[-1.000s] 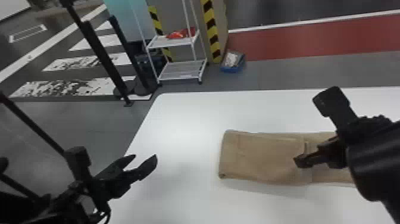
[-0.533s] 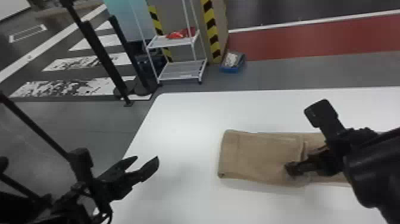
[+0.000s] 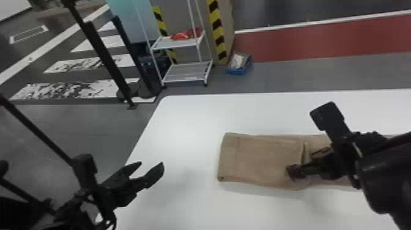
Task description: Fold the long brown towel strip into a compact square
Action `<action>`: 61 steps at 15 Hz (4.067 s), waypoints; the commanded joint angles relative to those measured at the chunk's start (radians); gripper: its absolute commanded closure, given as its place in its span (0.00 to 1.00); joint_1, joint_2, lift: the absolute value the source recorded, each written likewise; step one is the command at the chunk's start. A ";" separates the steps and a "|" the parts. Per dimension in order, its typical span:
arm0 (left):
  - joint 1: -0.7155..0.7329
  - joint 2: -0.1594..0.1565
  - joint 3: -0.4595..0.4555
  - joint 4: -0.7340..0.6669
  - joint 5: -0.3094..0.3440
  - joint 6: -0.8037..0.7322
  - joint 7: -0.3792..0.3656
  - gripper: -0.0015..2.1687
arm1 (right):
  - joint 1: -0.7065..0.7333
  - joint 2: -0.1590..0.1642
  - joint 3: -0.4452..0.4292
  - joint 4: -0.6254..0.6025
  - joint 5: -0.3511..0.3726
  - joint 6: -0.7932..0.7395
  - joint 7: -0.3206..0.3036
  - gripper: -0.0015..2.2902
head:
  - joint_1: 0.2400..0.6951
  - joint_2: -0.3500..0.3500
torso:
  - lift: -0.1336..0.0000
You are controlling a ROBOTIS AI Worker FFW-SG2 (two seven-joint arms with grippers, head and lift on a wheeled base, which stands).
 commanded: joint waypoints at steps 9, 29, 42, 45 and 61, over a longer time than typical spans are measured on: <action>0.006 -0.006 -0.008 0.002 -0.002 -0.008 0.002 0.04 | -0.011 0.002 0.005 -0.005 -0.013 -0.009 -0.005 0.11 | 1.00 1.00 | 0.07; 0.020 -0.010 -0.012 -0.007 -0.002 -0.020 0.007 0.04 | -0.022 0.002 0.017 0.003 -0.020 -0.012 -0.015 0.26 | 1.00 1.00 | 0.07; 0.020 -0.009 -0.016 0.004 -0.003 -0.029 0.007 0.04 | -0.026 0.002 0.011 -0.011 -0.025 -0.019 -0.021 0.55 | 1.00 1.00 | 0.07; 0.014 -0.004 -0.016 0.013 -0.003 -0.035 0.008 0.04 | -0.025 0.002 -0.002 -0.015 -0.037 -0.012 -0.021 0.65 | 1.00 1.00 | 0.07; -0.072 0.045 -0.019 0.081 -0.005 -0.014 -0.007 0.04 | 0.058 0.002 -0.166 -0.202 -0.142 0.098 -0.048 0.65 | 1.00 1.00 | 0.07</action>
